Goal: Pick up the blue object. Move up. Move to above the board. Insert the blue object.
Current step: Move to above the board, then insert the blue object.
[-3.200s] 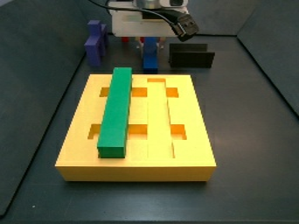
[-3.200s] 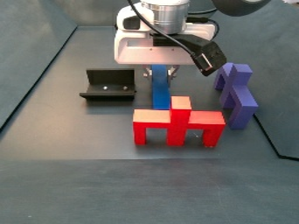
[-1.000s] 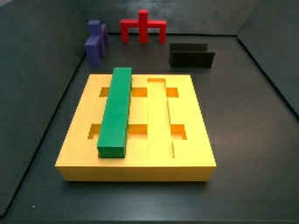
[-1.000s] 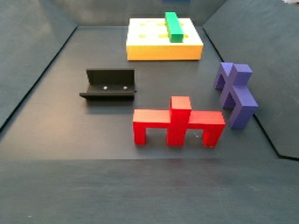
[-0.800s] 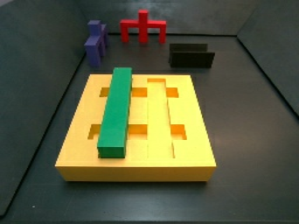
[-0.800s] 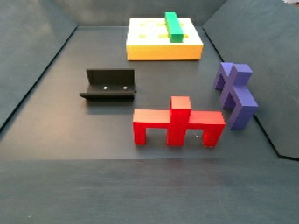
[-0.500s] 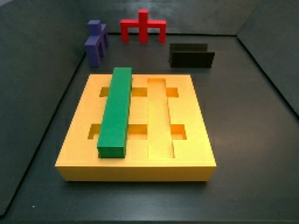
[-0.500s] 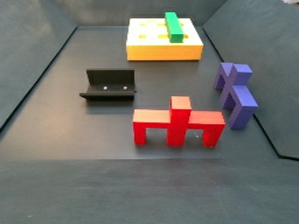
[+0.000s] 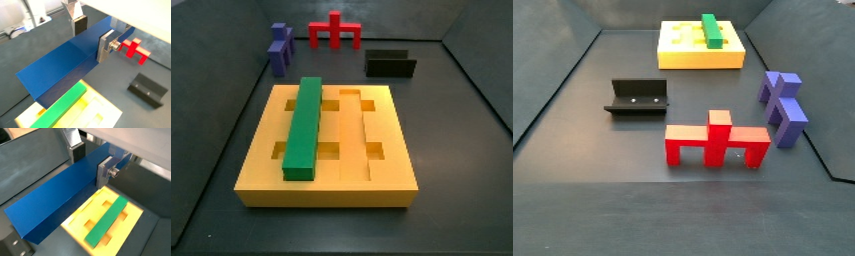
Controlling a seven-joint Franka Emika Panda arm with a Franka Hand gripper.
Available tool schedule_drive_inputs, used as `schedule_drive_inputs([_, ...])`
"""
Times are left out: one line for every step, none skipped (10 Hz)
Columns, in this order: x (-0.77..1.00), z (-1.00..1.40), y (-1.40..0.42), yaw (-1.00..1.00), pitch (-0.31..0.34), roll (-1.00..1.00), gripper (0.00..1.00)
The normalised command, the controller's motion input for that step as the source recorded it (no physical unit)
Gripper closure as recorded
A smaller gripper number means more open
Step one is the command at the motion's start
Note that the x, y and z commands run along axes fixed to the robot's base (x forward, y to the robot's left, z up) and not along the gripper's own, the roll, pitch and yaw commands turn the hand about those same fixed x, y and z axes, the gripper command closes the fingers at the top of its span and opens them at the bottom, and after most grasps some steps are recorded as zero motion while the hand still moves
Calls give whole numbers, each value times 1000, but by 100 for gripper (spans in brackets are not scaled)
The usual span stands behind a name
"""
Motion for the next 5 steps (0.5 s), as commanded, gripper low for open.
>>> schedule_drive_inputs([81, 64, -300, 3, 151, 9, 100])
schedule_drive_inputs([66, 44, -167, 0, 129, 7, 100])
schedule_drive_inputs([217, -743, -140, 0, -229, -93, 100])
schedule_drive_inputs([431, -883, -71, 0, -147, -94, 100])
schedule_drive_inputs([411, -971, 0, 0, -137, -37, 100])
